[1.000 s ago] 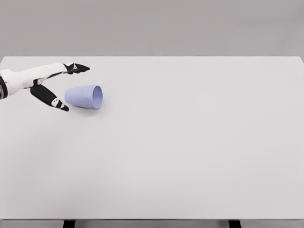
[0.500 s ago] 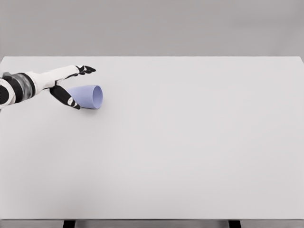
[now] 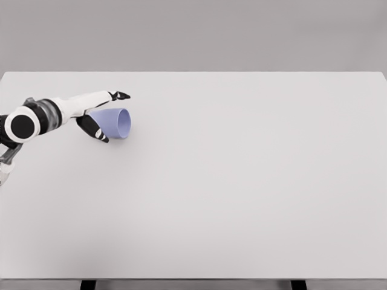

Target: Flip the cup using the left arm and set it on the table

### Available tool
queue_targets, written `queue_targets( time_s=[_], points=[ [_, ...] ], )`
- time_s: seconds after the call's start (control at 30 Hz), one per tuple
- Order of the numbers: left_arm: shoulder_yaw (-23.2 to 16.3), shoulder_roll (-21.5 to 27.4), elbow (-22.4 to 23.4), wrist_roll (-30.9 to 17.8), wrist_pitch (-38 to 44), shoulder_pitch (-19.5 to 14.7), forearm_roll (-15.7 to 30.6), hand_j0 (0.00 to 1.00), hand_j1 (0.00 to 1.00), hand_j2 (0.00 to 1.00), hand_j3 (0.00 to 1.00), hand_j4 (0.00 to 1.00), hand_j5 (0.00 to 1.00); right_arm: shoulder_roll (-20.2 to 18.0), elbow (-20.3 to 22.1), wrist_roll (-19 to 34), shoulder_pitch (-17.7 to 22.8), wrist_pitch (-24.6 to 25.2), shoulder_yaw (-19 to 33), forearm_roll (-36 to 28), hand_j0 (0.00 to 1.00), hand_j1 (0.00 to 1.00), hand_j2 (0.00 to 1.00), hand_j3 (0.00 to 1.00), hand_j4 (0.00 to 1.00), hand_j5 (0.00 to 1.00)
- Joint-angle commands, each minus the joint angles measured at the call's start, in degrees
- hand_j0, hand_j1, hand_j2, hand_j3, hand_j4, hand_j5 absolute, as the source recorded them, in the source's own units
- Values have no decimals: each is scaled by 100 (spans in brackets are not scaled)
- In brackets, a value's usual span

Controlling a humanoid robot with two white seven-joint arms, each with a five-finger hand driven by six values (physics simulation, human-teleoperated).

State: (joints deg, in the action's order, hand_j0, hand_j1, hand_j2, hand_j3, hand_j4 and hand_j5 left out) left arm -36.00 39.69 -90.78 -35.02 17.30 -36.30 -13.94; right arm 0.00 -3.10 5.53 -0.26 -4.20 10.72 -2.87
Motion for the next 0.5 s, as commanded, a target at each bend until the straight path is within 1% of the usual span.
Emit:
queue_targets(
  time_s=[0.0,0.07,0.23,0.3,0.47],
  points=[
    [-65,-49,52,2,-175,0,-276,100,100,100,100,100,100,0,2,1,0,-2,0,5,100,100,100,100,100,100],
    [-65,-259,306,2,-227,0,-496,100,100,100,100,100,100,0,-7,1,0,7,0,-3,100,100,100,100,100,100],
    [-65,-313,456,2,-227,-44,-513,100,100,100,100,100,100,0,2,1,0,-2,0,-3,100,100,100,100,100,100],
    [-74,-330,588,2,-227,-44,-514,100,100,100,100,100,100,0,2,1,0,-2,0,-3,100,100,100,100,100,100],
    [-74,-383,693,2,-227,-79,-531,100,100,100,100,100,100,0,2,1,0,-2,0,-3,100,100,100,100,100,100]
  ],
)
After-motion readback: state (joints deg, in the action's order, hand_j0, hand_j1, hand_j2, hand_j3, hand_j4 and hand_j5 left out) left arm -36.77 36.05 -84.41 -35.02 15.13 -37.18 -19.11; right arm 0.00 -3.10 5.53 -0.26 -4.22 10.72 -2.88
